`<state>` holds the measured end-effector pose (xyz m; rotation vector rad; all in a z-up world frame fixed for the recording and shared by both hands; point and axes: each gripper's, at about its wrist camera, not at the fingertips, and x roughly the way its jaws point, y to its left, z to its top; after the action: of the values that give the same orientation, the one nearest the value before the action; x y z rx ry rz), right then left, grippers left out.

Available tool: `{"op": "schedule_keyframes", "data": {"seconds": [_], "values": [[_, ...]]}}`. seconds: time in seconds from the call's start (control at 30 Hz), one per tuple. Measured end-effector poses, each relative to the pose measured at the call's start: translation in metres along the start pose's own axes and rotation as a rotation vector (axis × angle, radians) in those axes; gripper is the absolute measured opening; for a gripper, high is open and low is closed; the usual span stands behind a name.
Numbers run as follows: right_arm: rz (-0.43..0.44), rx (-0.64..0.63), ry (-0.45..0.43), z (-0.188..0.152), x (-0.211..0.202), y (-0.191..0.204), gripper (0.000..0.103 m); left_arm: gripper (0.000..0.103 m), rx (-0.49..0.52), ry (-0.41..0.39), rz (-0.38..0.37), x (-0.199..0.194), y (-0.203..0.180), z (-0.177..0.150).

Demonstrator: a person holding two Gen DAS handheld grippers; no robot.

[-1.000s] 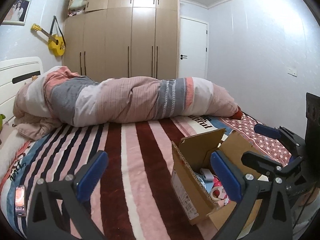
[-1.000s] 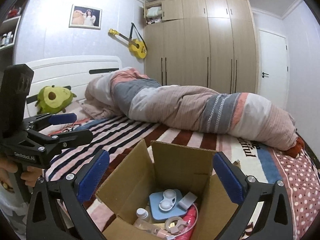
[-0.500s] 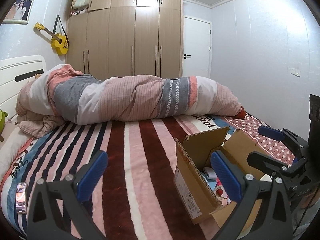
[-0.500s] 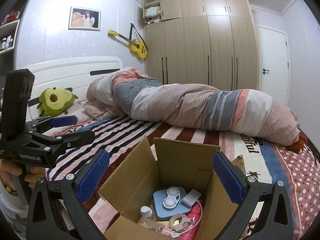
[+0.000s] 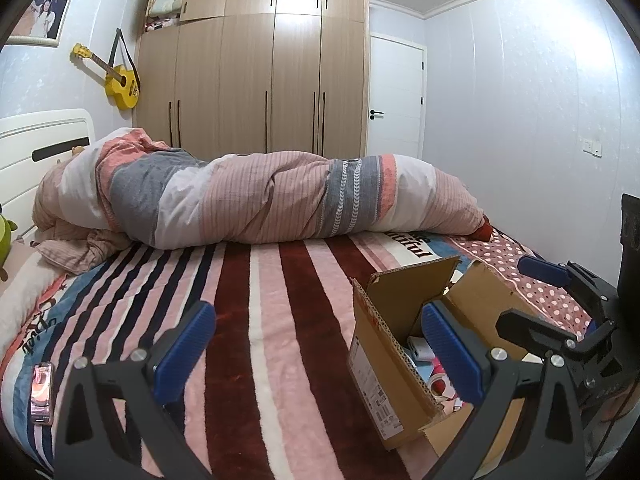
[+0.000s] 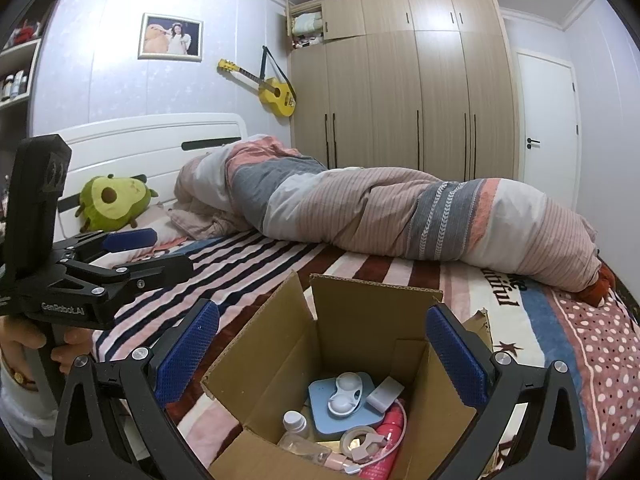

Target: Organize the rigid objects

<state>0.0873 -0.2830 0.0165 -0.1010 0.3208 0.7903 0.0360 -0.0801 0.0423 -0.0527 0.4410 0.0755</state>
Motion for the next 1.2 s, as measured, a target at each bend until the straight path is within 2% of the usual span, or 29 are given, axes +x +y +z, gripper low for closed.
{"op": "schedule_keyframes", "data": {"seconds": [1.2], "values": [[0.011,-0.003,0.0,-0.0026,-0.0045,0.0004,0.103,0.102,-0.006,-0.008,0.044,0.0002,-0.0025,-0.0031]]}}
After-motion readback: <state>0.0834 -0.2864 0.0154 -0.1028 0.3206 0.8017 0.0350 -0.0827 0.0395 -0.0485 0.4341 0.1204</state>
